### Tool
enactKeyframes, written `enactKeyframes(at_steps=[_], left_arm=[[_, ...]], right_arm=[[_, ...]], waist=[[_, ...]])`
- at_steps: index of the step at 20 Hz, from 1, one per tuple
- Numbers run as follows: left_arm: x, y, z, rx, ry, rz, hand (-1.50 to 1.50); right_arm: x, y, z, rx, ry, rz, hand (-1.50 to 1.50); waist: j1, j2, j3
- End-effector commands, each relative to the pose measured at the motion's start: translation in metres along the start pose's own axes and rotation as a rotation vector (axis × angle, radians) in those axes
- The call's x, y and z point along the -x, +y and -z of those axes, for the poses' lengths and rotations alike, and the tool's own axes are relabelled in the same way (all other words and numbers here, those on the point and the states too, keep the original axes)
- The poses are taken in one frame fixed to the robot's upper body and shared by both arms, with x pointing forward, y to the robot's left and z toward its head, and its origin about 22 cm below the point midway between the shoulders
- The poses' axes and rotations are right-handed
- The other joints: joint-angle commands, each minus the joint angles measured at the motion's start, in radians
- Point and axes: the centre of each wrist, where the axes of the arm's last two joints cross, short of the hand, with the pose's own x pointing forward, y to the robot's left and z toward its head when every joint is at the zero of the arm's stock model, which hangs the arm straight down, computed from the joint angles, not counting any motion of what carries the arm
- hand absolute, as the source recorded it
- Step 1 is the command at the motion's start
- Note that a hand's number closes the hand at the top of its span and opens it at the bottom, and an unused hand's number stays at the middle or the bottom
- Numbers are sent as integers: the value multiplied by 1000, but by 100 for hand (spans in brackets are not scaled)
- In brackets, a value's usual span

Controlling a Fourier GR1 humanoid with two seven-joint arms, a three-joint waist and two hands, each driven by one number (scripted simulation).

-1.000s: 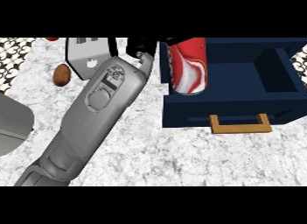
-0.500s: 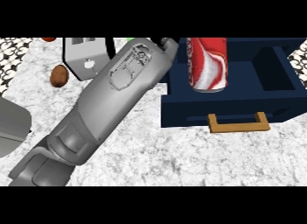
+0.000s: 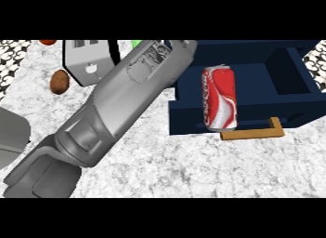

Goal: Pick up the can, place it into the drawer and close the drawer

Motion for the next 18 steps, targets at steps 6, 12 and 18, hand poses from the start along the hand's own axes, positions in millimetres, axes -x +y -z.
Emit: enactKeyframes(at_steps=[6, 12, 18], left_arm=[[0, -6, 7, -51, 9, 57, 150], [45, -2, -1, -72, -4, 105, 150], [39, 0, 6, -71, 15, 141, 150]], right_arm=[[-5, 13, 9, -16, -16, 18, -150], [-3, 6, 12, -30, -14, 5, -150], [0, 5, 15, -25, -36, 10, -150]], waist=[[-43, 11, 1], [-43, 9, 1], [-44, 13, 1]])
